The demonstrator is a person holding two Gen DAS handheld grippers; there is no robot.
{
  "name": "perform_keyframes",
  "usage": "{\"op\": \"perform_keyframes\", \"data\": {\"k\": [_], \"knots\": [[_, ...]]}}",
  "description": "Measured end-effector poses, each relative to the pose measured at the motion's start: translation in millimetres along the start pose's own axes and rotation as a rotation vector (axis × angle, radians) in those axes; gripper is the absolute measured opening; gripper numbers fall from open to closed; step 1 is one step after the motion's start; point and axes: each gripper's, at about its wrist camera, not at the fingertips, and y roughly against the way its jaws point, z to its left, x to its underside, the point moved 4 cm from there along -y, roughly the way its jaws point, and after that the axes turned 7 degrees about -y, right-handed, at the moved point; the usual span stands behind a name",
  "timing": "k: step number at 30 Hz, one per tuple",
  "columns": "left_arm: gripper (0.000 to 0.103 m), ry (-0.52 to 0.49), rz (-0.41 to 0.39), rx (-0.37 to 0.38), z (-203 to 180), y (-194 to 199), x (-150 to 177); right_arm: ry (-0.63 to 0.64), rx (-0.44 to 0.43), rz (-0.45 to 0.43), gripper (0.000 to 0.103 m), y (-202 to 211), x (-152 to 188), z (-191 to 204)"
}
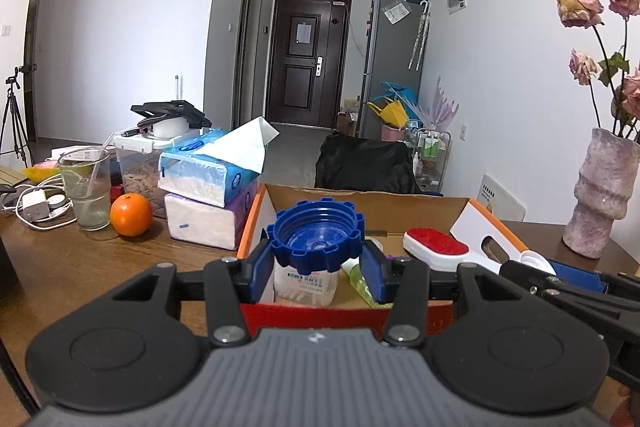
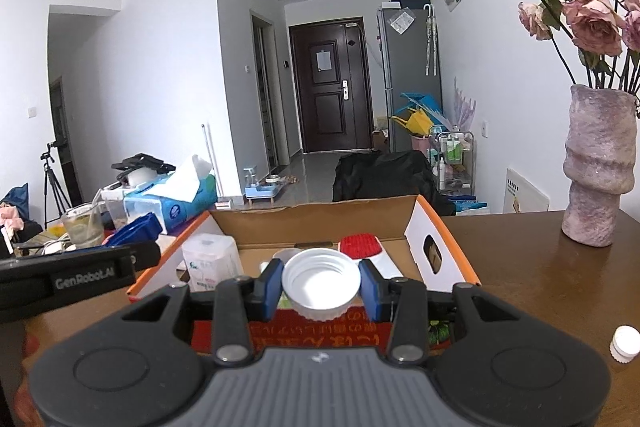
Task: Organize rigid objects
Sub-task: 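Carry the blue cap with left and white cap with right over the box, then open the left gripper dropping the blue cap while right drops the white cap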
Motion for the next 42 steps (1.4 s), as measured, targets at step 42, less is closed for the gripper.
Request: {"op": "perform_keyframes", "data": {"k": [42], "knots": [[0.048, -0.032, 0.081, -0.048, -4, -134, -37, 0.000, 0.054, 0.073, 0.039, -155, -25, -5]]}}
